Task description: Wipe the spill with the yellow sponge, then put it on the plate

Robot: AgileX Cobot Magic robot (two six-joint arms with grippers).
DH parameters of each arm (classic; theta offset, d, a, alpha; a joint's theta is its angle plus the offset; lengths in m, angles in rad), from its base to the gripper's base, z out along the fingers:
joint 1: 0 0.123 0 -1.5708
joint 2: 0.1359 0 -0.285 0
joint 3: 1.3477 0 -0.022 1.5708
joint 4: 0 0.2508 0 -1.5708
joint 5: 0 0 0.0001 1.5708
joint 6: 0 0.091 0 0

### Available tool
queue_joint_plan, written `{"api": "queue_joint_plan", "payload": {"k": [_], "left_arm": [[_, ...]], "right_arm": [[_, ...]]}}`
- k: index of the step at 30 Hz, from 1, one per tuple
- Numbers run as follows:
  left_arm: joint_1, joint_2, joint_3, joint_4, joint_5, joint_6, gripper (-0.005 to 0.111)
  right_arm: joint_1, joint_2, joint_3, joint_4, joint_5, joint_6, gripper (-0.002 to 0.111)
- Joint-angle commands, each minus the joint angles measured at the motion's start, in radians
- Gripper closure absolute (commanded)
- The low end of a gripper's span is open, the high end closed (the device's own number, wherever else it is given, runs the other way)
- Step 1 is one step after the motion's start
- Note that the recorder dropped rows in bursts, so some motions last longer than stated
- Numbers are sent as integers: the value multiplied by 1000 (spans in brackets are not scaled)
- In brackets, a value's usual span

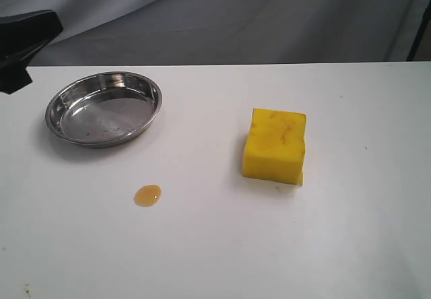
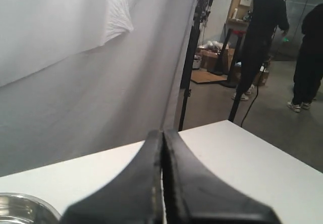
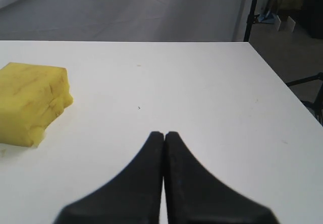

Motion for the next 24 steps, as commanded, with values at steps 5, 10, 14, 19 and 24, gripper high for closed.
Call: {"api": "queue_joint_plan", "payload": {"k": [5,10,14,19,24], "left_arm": [[-8,51,-31,14,35,34,107],[-43,51,-31,14,50,80,107],[-132,51,-31,-22,97,160,107],[-242,51,-31,-154,172,325,107],[-332,51,-31,-291,184,467,107]], "right_arm": [[1,-5,4,4,-2,-11,108],[1,-5,4,4,-2,-11,108],[1,-5,4,4,-2,-9,108],[1,-5,4,4,-2,-9,108],[1,-5,4,4,-2,-9,108]]}}
